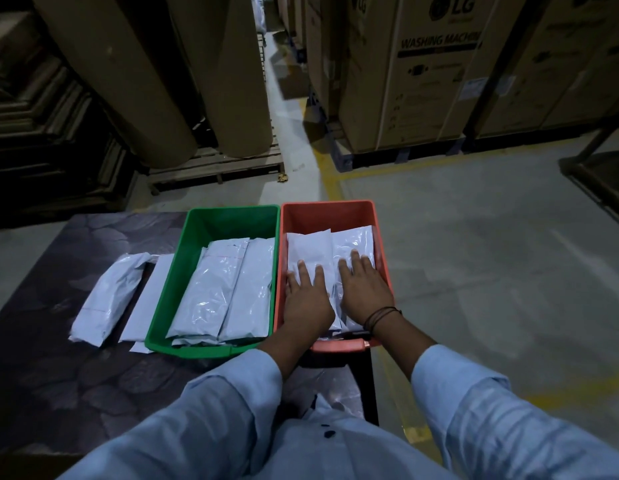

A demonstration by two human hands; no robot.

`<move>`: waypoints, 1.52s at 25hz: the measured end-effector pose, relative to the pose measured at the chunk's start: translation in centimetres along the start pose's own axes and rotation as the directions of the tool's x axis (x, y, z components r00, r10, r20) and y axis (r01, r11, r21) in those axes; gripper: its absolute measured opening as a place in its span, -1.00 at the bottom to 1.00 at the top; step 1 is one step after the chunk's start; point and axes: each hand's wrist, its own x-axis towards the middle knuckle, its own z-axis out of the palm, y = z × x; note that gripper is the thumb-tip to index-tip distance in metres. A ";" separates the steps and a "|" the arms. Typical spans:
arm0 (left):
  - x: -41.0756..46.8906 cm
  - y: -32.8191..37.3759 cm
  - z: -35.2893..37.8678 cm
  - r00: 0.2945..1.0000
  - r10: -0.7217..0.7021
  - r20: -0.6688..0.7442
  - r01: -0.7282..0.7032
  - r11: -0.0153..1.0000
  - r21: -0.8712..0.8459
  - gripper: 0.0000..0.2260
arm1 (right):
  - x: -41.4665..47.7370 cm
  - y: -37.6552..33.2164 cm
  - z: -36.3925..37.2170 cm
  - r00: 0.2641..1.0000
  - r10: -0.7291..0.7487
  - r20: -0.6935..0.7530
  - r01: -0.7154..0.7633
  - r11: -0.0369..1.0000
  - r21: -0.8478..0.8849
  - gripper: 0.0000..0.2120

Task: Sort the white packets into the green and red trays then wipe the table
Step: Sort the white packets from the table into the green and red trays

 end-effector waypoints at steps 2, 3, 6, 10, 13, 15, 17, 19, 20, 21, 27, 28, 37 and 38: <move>0.0 0.1 -0.3 1.000 0.004 -0.011 -0.004 1.000 0.008 -0.34 | 0.0 0.0 -0.1 1.000 0.001 -0.006 -0.001 1.000 0.019 -0.36; 0.0 0.1 -0.3 1.000 0.012 -0.026 -0.012 1.000 0.012 -0.35 | -0.1 0.0 -0.2 1.000 0.000 -0.014 0.001 1.000 0.030 -0.36; -0.2 0.0 -0.9 0.996 0.043 -0.084 -0.041 0.999 0.024 -0.35 | -0.3 -0.2 -0.9 0.999 -0.021 -0.051 0.023 0.998 0.052 -0.31; -0.8 -0.2 -2.9 0.974 0.110 -0.199 -0.112 0.994 0.002 -0.41 | -0.6 -1.2 -1.7 0.989 -0.034 -0.142 0.054 0.989 0.140 -0.35; -1.6 -0.9 -5.0 0.959 0.090 -0.267 -0.118 0.989 -0.089 -0.47 | -0.1 -2.5 -2.2 0.977 -0.036 -0.211 0.079 0.977 0.200 -0.41; -2.4 -2.2 -6.3 0.952 0.059 -0.299 -0.103 0.986 -0.132 -0.46 | 0.3 -3.7 -2.5 0.967 -0.039 -0.254 0.100 0.967 0.233 -0.47; -3.1 -3.9 -7.5 0.944 0.048 -0.326 -0.099 0.985 -0.143 -0.46 | 0.6 -5.4 -2.9 0.953 -0.041 -0.300 0.123 0.959 0.257 -0.54; -3.7 -6.4 -8.5 0.925 0.024 -0.380 -0.089 0.984 -0.154 -0.50 | 0.8 -7.6 -3.5 0.932 -0.065 -0.357 0.166 0.952 0.258 -0.56; -4.1 -7.8 -8.9 0.916 -0.004 -0.400 -0.068 0.984 -0.166 -0.52 | 1.0 -8.9 -3.8 0.923 -0.078 -0.378 0.184 0.949 0.254 -0.56; -4.4 -9.4 -9.2 0.910 -0.039 -0.412 -0.042 0.982 -0.186 -0.53 | 1.3 -10.3 -4.1 0.915 -0.090 -0.394 0.201 0.947 0.251 -0.57; -6.2 -20.1 -9.3 0.854 -0.178 -0.489 -0.028 0.922 -0.386 -0.60 | 3.5 -20.1 -3.6 0.894 -0.187 -0.408 0.294 0.931 0.218 -0.59; -6.6 -21.7 -9.4 0.847 -0.182 -0.499 -0.033 0.919 -0.392 -0.58 | 3.9 -21.8 -3.5 0.893 -0.194 -0.406 0.298 0.931 0.209 -0.60; -5.6 -40.9 -9.5 0.865 -0.232 -0.445 0.019 0.901 -0.433 -0.63 | 7.8 -39.5 -2.3 0.909 -0.189 -0.371 0.277 0.939 0.201 -0.65; -5.4 -42.2 -9.3 0.884 -0.237 -0.404 0.054 0.908 -0.415 -0.64 | 7.9 -40.7 -2.0 0.913 -0.180 -0.367 0.267 0.942 0.203 -0.66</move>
